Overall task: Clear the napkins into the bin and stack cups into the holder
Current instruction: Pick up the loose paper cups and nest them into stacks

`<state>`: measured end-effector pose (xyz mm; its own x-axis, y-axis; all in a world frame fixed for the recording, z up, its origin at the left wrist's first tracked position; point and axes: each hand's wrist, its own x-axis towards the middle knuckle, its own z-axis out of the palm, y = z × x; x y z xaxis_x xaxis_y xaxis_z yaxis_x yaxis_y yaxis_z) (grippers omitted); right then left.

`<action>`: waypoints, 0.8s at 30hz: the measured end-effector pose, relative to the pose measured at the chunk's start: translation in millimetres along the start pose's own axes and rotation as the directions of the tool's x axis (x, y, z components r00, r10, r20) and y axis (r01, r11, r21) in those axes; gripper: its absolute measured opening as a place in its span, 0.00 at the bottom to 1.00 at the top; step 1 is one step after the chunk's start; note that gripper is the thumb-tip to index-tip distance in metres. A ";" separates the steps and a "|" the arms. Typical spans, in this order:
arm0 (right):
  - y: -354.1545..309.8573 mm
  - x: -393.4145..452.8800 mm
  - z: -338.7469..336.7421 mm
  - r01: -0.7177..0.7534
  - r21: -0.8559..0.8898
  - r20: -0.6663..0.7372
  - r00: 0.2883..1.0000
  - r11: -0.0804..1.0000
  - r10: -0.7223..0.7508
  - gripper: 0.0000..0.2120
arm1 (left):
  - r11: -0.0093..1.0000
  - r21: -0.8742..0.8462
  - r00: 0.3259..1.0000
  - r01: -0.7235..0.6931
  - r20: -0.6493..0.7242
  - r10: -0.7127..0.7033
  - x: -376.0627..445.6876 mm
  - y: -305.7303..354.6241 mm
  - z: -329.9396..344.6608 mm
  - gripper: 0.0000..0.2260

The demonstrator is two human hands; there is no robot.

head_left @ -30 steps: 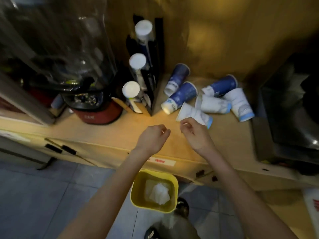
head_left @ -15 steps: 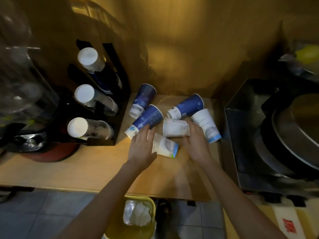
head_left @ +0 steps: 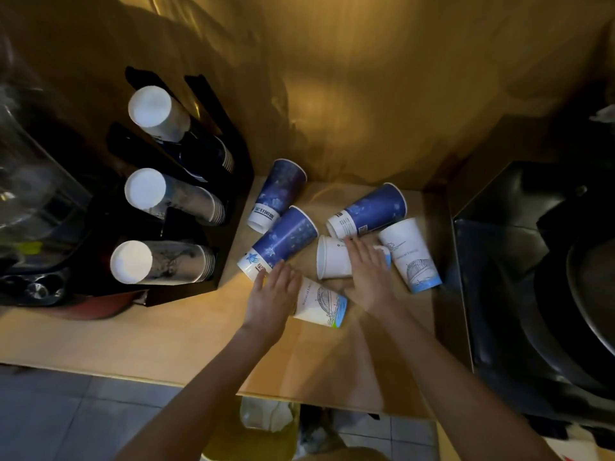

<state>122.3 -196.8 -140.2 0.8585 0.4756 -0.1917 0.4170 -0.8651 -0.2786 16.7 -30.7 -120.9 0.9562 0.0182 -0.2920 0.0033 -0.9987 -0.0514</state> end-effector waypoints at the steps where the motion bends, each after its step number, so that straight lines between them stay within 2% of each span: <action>1: -1.0 0.2 1.6 0.000 0.004 -0.030 1.000 1.000 0.000 0.45 | 1.000 -0.007 1.000 -0.002 -0.004 0.002 -0.7 -0.8 0.3 0.33; 7: -6.5 -1.2 7.4 -0.039 0.107 -0.133 0.990 0.993 0.053 0.41 | 0.996 -0.084 0.997 -0.025 -0.075 0.019 -15.9 -5.9 5.3 0.33; 9: -10.5 -1.3 -1.3 -0.037 0.257 -0.179 0.980 0.966 0.086 0.40 | 0.993 -0.118 0.996 -0.025 -0.083 0.015 -19.8 -9.2 6.7 0.35; 10: -13.3 -2.5 -8.6 -0.058 0.413 -0.179 0.973 0.909 0.144 0.40 | 0.988 -0.150 0.997 -0.028 -0.074 0.017 -21.0 -11.0 7.5 0.36; 12: -18.6 -8.0 -22.7 -0.083 0.728 -0.144 0.952 0.680 0.270 0.41 | 0.975 -0.222 0.999 -0.018 -0.040 0.009 -22.3 -14.5 8.1 0.38; 14: -20.6 -15.8 -27.2 -0.057 0.875 -0.118 0.937 0.480 0.328 0.42 | 0.956 -0.293 1.000 0.015 0.010 -0.013 -23.1 -18.8 8.0 0.41; 16: -21.3 -23.5 -23.7 -0.029 0.905 -0.119 0.941 0.425 0.318 0.41 | 0.931 -0.359 0.998 0.062 0.051 -0.047 -24.6 -22.0 6.7 0.45; 20: -22.2 -34.7 -8.5 -0.092 0.902 -0.074 0.929 0.421 0.362 0.39 | 0.830 -0.532 0.983 0.168 0.028 -0.181 -31.4 -28.4 -4.9 0.49; 24: -24.8 -40.8 3.3 -0.178 0.874 -0.036 0.904 0.453 0.426 0.33 | 0.830 -0.533 0.955 0.163 -0.126 -0.269 -39.3 -42.1 -29.6 0.51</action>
<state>76.0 -194.2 -128.6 0.9646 0.0553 -0.2579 -0.2250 -0.3376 -0.9140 -12.3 9.2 -79.0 0.9491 0.2801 -0.1442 0.3150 -0.8516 0.4190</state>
